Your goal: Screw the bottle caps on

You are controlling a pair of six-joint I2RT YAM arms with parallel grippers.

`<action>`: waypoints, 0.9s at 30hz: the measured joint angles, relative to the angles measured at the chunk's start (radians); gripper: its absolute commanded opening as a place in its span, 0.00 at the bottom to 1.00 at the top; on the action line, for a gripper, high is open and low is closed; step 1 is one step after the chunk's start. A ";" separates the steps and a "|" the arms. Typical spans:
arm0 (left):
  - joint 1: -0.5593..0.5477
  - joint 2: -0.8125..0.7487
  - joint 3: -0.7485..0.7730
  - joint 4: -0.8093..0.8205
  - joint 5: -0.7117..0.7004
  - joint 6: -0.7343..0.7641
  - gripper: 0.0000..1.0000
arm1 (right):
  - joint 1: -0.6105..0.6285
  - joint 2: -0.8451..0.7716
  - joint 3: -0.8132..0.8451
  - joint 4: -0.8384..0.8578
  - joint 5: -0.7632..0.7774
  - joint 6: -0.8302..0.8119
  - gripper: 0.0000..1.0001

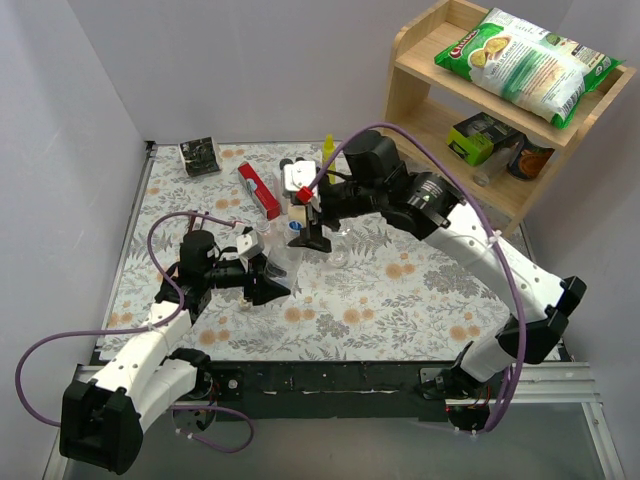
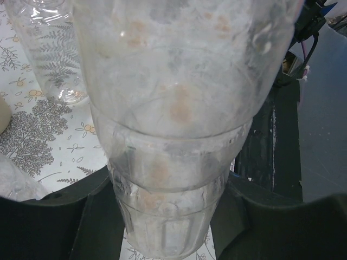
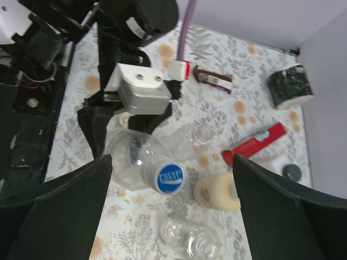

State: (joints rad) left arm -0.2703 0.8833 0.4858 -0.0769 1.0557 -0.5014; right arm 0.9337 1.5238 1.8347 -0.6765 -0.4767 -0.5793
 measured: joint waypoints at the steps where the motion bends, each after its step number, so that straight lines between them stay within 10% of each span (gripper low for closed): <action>1: 0.000 0.006 0.006 -0.003 0.002 0.005 0.00 | 0.005 0.013 -0.001 0.003 -0.022 0.001 0.98; 27: -0.009 0.044 0.031 0.052 0.050 -0.073 0.00 | 0.055 -0.076 -0.305 0.119 0.073 -0.026 0.98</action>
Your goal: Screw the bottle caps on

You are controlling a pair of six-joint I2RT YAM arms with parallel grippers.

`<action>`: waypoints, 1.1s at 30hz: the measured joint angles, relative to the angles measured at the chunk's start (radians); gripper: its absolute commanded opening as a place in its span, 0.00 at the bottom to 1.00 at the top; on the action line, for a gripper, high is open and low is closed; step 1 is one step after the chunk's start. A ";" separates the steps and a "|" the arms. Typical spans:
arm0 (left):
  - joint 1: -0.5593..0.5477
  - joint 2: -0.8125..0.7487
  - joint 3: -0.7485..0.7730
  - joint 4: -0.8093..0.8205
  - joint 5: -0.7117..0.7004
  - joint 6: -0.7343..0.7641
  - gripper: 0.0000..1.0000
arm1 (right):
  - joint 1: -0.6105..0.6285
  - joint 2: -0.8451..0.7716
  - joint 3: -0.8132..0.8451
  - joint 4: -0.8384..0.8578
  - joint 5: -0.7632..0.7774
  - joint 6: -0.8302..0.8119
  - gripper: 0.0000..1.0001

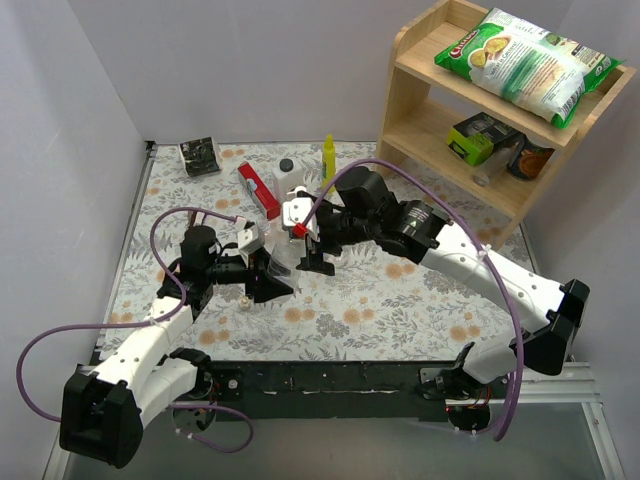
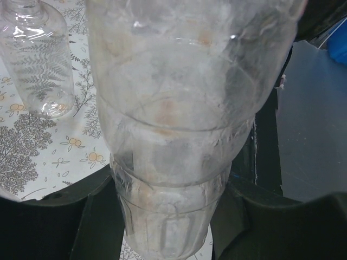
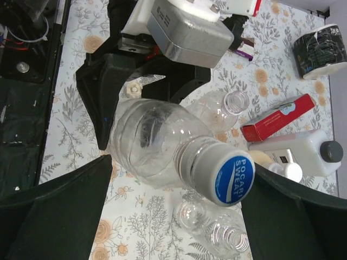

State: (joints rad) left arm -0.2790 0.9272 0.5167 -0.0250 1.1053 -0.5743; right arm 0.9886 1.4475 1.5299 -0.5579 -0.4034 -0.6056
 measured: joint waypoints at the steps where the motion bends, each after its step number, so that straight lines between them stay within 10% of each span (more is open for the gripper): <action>1: 0.000 -0.001 0.000 0.005 0.000 -0.006 0.00 | 0.000 -0.005 -0.005 0.001 0.010 -0.001 0.98; 14: 0.009 -0.018 0.000 0.071 -0.049 -0.092 0.00 | 0.000 -0.074 -0.085 -0.152 0.081 -0.001 0.97; 22: 0.009 -0.008 0.005 -0.015 -0.042 -0.016 0.00 | -0.136 0.046 0.272 -0.113 0.009 0.026 0.98; 33: 0.009 0.012 0.056 -0.111 -0.026 0.075 0.00 | -0.041 0.133 0.237 -0.053 -0.132 0.022 0.98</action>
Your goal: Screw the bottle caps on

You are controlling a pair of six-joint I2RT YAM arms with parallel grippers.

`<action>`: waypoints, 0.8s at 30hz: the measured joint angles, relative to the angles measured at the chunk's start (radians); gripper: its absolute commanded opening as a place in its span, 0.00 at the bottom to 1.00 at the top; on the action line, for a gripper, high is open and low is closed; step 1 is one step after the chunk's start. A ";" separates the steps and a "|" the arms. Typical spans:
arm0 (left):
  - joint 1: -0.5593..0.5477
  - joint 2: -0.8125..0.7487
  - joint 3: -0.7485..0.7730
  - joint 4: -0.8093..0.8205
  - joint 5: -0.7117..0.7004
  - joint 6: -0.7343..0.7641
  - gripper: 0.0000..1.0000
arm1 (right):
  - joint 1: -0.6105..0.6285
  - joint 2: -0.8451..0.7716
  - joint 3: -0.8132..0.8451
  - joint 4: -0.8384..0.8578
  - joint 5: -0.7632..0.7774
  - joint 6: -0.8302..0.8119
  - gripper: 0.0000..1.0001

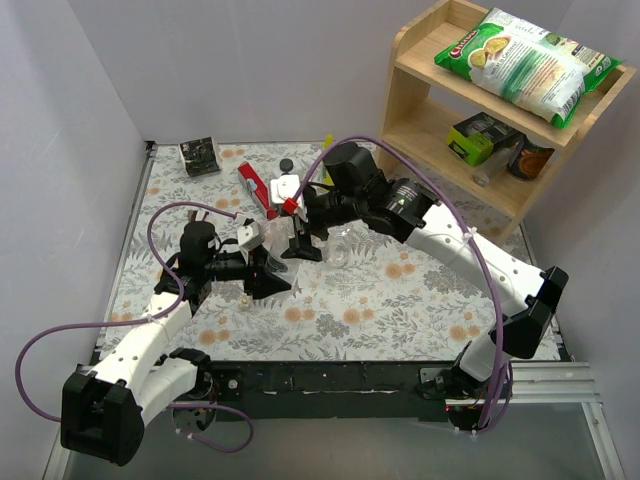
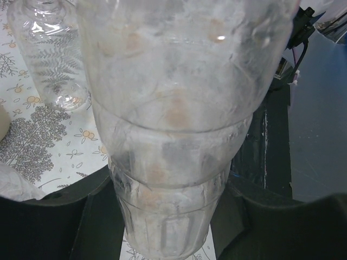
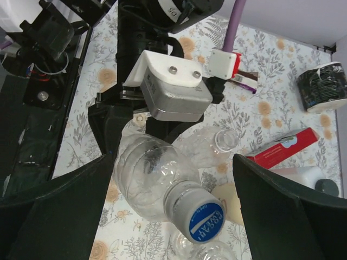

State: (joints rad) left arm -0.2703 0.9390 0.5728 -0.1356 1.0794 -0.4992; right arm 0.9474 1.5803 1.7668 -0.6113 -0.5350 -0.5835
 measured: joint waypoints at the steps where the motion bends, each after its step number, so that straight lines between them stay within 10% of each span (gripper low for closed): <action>1: 0.000 0.000 0.000 -0.003 0.002 0.005 0.00 | 0.005 0.002 -0.011 -0.002 0.000 0.000 0.98; 24: -0.009 0.000 -0.024 0.129 0.038 -0.167 0.00 | 0.026 -0.151 -0.240 0.054 0.174 -0.046 0.98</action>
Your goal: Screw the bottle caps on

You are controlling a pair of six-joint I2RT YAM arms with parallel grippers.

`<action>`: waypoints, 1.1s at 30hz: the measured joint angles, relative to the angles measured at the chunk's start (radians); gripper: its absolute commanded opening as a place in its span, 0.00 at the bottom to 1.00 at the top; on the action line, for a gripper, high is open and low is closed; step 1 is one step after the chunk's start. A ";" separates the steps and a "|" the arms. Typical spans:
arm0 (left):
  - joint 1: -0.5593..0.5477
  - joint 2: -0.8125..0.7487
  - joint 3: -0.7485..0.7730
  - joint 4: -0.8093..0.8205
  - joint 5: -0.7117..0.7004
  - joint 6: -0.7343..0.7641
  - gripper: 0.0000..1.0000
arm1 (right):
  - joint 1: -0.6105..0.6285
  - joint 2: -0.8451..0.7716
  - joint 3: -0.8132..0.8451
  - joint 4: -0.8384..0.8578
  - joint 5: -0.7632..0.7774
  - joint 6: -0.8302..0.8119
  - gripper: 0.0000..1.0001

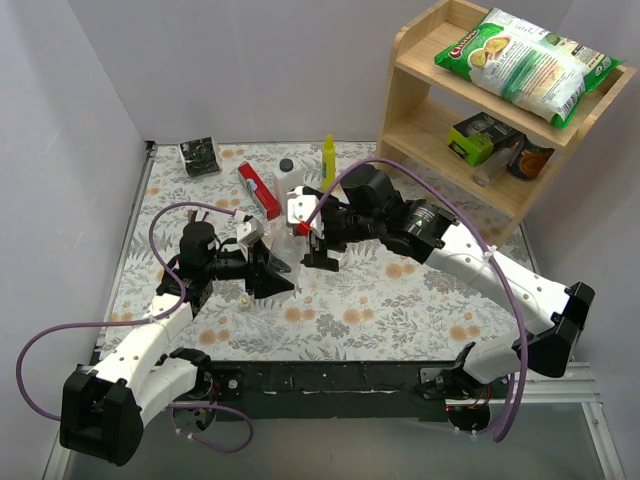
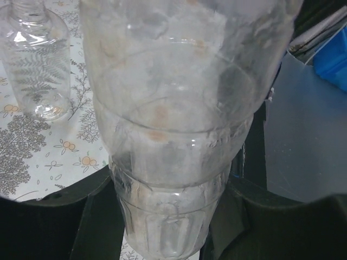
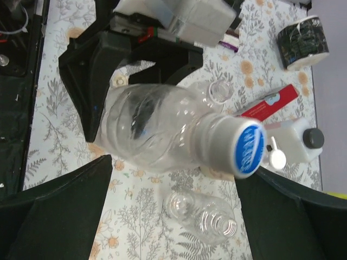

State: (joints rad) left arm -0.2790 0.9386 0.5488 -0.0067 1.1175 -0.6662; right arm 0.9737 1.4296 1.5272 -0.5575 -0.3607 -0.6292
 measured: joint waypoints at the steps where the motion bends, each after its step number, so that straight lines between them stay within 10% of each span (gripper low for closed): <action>1: 0.000 0.000 0.000 0.001 -0.003 -0.011 0.00 | 0.000 -0.009 -0.010 -0.007 0.012 0.000 0.98; 33: 0.006 0.013 0.025 -0.132 -0.031 0.130 0.00 | -0.024 0.112 0.128 -0.031 -0.158 0.049 0.98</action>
State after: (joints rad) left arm -0.2726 0.9520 0.5739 -0.1383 1.0866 -0.5362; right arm 0.9501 1.5417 1.6554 -0.5880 -0.5186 -0.5800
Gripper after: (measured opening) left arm 0.500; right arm 0.984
